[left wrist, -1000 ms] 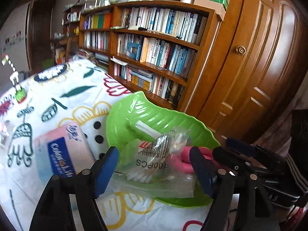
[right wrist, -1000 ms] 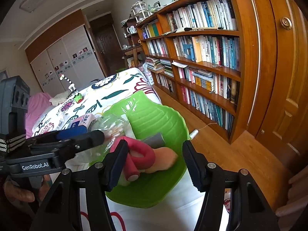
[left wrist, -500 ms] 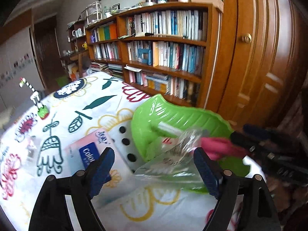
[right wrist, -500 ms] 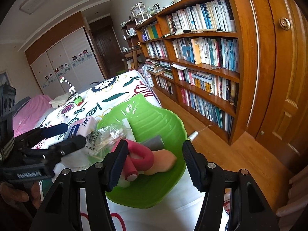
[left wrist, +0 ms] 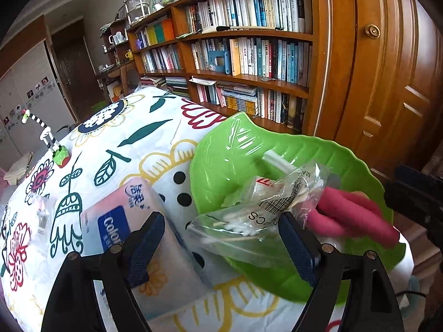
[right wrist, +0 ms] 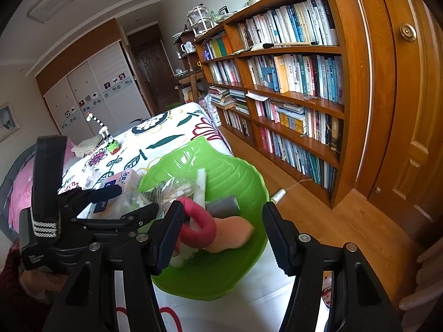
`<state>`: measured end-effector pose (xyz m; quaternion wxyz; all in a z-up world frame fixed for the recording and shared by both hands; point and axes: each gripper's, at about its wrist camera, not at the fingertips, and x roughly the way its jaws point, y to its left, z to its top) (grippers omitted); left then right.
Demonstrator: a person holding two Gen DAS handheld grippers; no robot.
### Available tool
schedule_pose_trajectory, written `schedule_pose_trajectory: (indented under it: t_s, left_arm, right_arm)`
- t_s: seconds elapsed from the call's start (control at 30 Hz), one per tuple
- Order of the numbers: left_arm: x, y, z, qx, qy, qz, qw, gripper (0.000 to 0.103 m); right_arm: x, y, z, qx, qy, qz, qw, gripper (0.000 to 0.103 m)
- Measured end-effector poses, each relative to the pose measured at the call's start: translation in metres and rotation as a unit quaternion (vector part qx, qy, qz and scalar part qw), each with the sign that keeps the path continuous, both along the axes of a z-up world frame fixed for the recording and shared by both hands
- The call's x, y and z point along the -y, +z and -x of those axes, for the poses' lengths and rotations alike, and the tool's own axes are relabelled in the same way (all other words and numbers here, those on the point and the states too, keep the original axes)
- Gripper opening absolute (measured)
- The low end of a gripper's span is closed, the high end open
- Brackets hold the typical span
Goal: Organize soft objects
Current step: 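Lower the pink tube and swab bag into the green plate and open both tools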
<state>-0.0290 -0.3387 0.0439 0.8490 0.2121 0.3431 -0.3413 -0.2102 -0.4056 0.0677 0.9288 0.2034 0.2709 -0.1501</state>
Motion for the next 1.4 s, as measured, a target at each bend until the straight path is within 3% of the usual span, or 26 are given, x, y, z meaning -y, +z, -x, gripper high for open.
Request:
schedule_pose_trajectory:
  t_s: [0.27, 0.5, 0.63, 0.77, 1.1, 1.4]
  left_arm:
    - [0.012, -0.007, -0.006, -0.009, 0.002, -0.011, 0.9999, 0.087]
    - [-0.002, 0.004, -0.006, -0.051, -0.003, 0.033, 0.9982, 0.094]
    - [-0.011, 0.017, -0.003, -0.049, 0.002, 0.05, 0.9975, 0.101]
    - [-0.02, 0.027, -0.003, -0.048, 0.006, 0.068, 0.9965, 0.102]
    - [-0.062, 0.043, -0.016, -0.031, 0.04, 0.092, 0.9945, 0.102]
    - [-0.126, 0.046, -0.044, -0.026, 0.106, 0.111, 0.9878, 0.102]
  right_arm:
    - [0.0, 0.0, -0.001, 0.0, 0.0, -0.002, 1.0, 0.06]
    - [0.0, -0.001, -0.001, 0.002, -0.004, -0.003, 1.0, 0.06]
    - [-0.001, -0.004, -0.001, 0.004, -0.009, -0.004, 1.0, 0.06]
    - [-0.004, -0.003, -0.002, 0.005, -0.011, -0.006, 1.0, 0.06]
    - [-0.024, 0.017, -0.017, 0.024, -0.002, -0.002, 1.0, 0.061]
    - [-0.072, 0.042, -0.046, 0.051, 0.055, 0.015, 0.997, 0.065]
